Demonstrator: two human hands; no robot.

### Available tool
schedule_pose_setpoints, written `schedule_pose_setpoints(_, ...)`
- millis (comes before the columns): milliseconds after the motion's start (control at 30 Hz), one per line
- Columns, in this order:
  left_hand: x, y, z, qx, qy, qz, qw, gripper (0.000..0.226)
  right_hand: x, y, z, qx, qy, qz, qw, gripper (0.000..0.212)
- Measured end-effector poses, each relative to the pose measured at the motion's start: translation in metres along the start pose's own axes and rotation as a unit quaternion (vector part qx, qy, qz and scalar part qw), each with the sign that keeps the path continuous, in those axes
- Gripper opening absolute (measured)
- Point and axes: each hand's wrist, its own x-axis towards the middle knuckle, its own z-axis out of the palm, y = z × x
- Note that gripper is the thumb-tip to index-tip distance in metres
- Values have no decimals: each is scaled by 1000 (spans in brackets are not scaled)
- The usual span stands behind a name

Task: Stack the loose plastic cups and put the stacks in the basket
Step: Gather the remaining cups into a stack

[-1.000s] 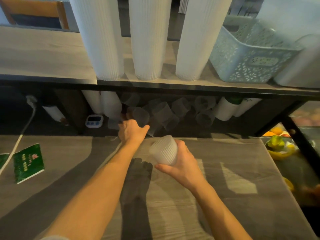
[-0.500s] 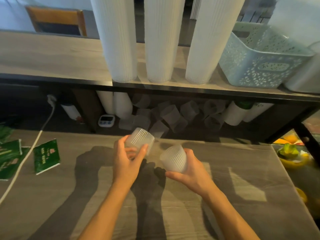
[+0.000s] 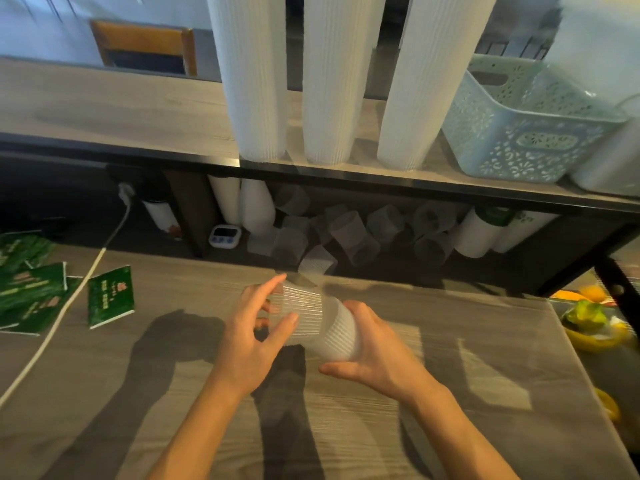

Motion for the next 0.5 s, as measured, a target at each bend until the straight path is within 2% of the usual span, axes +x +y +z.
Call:
schedule_pose_setpoints(233,-7,16,8,13,-80,9,997,58,-2,-11,-3,-4,-10,-50,999,89)
schedule_pose_setpoints(367,-18,15,27,5,-93,-15,996,67,-1,-16,0,15,-3,-56,998,83)
schedule_pose_setpoints(500,-27,7,39,9,-73,-37,997,77,-5,-11,4,7,-14,-48,999,85)
